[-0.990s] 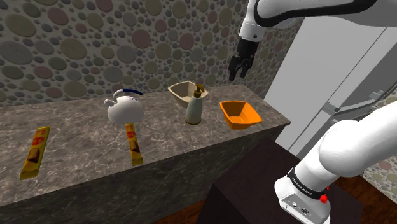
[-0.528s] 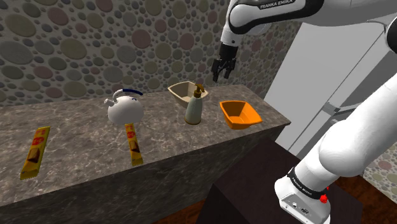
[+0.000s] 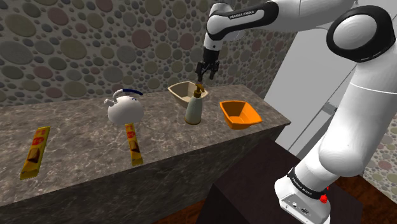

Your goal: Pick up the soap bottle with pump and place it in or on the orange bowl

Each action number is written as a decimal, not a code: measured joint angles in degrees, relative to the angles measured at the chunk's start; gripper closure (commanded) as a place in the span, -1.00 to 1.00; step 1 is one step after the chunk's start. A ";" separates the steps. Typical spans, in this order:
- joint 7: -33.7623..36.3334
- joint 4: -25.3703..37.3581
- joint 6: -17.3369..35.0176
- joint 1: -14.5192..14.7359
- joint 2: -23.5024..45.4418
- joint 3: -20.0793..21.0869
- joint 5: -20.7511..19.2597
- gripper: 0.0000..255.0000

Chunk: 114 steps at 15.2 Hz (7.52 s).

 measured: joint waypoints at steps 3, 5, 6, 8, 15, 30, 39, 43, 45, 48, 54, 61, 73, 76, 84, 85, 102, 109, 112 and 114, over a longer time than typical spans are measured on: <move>-0.34 8.05 -1.13 -0.25 7.07 -0.08 0.10 -1.00; -0.36 8.22 0.09 -0.20 8.53 -0.04 0.15 -1.00; -0.30 8.51 0.56 -0.13 9.26 0.01 0.16 -1.00; -0.31 7.73 1.88 -0.06 9.81 0.05 0.20 -1.00; -0.41 6.15 4.26 0.00 10.58 0.09 0.27 -1.00; -0.34 6.40 3.61 0.01 10.20 0.09 0.25 1.00; -0.03 10.85 -2.42 -0.10 8.59 0.01 0.09 1.00; 0.16 13.08 -5.34 -0.12 7.90 0.00 0.02 1.00; 0.29 14.29 -6.65 -0.11 7.81 0.01 0.00 1.00; 0.45 15.97 -8.81 -0.12 7.31 0.01 -0.03 1.00; 0.74 20.49 -13.41 -0.17 7.22 0.00 -0.09 1.00; 1.25 26.64 -19.04 -0.12 7.73 0.05 -0.14 1.00; -9.50 17.31 -22.89 -7.06 -4.69 -4.10 -0.29 1.00; -13.16 15.22 -23.94 -9.15 -7.62 -5.75 -0.61 1.00; -22.29 16.55 -29.35 -14.11 -11.27 -10.13 -1.56 1.00; -23.36 16.15 -29.81 -14.65 -12.08 -10.64 -1.78 1.00; -25.59 1.92 -18.60 -15.54 -15.03 -11.49 -2.52 1.00; -25.70 -4.52 -12.85 -15.53 -15.73 -11.46 -2.64 1.00; -25.68 -6.55 -10.66 -15.48 -15.56 -11.42 -2.59 1.00; -25.89 -7.96 -9.12 -15.56 -15.42 -11.50 -2.56 1.00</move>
